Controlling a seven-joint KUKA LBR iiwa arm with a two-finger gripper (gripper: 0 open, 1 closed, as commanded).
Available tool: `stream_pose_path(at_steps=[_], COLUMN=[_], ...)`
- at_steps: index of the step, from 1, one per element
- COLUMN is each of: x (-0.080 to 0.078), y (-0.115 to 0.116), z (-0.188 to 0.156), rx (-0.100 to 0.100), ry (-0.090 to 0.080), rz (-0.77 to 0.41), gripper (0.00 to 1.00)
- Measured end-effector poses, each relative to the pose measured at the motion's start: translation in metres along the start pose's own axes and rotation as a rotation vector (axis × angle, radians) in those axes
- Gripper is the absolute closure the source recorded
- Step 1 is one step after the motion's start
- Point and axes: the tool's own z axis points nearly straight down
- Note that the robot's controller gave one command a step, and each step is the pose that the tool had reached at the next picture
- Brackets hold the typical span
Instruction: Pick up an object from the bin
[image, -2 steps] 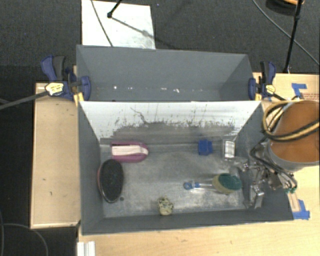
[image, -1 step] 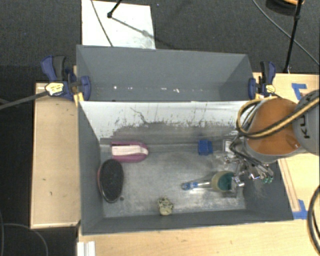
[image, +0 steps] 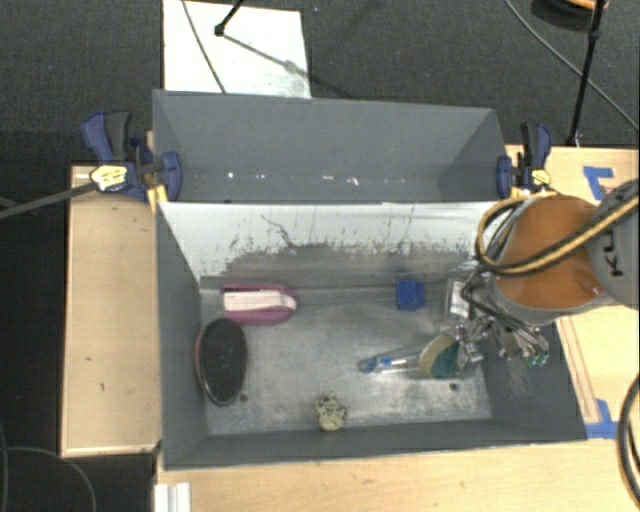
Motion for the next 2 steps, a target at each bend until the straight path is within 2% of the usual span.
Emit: stream_pose_path(at_steps=[1,2], x=[-0.009,-0.026], y=[-0.009,-0.020], z=[-0.112,-0.192], rx=[0.004,0.003], ry=[-0.005,-0.004], rz=[-0.001,-0.252], gripper=[1.00,1.00])
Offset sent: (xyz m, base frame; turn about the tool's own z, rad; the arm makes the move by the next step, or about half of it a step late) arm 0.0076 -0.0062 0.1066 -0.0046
